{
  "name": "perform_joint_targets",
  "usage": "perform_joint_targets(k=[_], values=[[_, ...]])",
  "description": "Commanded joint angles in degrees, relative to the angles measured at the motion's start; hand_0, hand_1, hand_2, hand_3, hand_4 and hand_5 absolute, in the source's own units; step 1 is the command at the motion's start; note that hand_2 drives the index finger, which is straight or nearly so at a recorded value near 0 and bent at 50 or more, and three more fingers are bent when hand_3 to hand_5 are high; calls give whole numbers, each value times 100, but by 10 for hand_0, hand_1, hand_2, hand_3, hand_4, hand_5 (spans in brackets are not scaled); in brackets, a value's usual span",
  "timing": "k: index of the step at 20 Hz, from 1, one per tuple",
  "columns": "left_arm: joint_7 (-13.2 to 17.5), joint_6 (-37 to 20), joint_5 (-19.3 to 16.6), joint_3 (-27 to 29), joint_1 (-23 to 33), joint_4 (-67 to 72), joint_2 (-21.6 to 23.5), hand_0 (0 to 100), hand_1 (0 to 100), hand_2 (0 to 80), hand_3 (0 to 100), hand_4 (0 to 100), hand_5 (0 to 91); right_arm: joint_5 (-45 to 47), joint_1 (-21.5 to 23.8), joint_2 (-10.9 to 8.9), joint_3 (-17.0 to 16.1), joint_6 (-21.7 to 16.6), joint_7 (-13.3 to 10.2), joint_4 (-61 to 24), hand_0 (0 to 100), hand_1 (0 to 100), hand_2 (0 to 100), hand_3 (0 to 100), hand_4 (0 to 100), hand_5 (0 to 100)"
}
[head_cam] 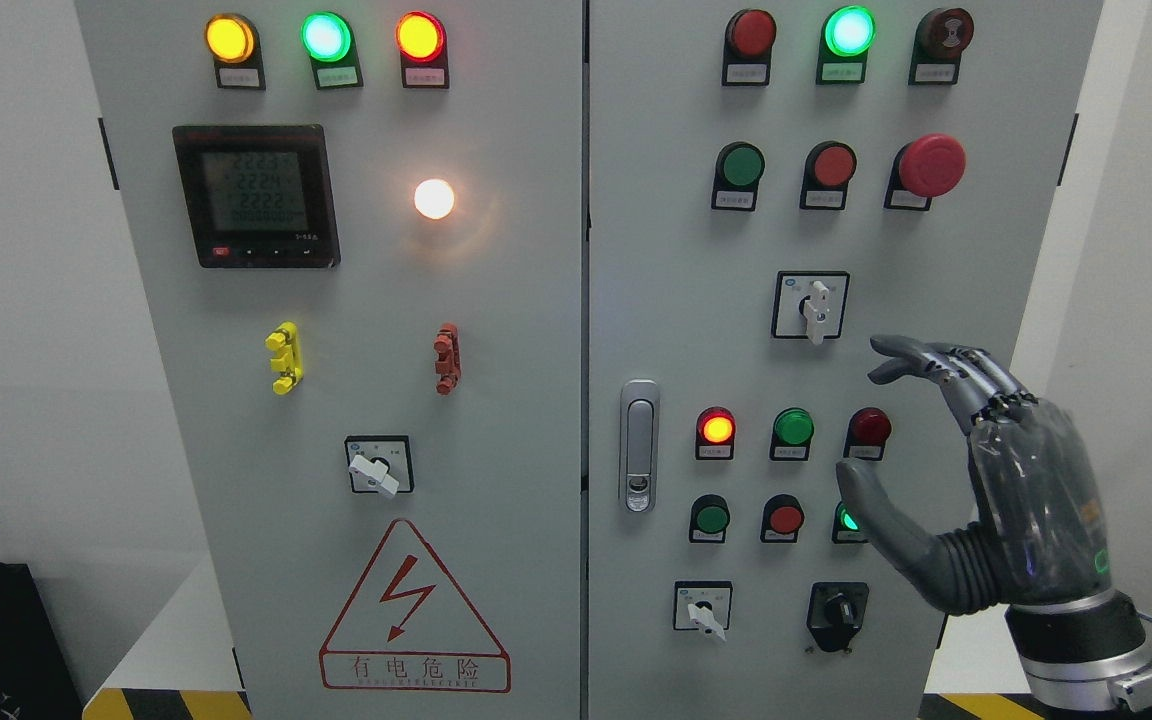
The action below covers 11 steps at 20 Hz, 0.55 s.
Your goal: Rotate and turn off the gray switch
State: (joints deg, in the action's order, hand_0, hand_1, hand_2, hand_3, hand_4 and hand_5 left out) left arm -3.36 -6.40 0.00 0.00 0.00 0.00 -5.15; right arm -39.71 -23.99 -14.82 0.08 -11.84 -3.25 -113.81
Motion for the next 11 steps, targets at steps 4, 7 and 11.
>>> perform_joint_targets(k=[4, 7, 11], values=[[2, -2, 114, 44, -53, -141, -3, 120, 389, 0, 0, 0, 0, 34, 26, -390, -113, -2, 158, -212, 265, 168, 117, 144, 17, 0], [2, -2, 114, 44, -53, -141, 5, 120, 389, 0, 0, 0, 0, 42, 35, -390, -113, -2, 167, -212, 259, 172, 116, 142, 16, 0], [2, -2, 114, 44, -53, -141, 5, 120, 389, 0, 0, 0, 0, 34, 149, -390, -113, -11, 167, -212, 251, 186, 130, 160, 24, 0]])
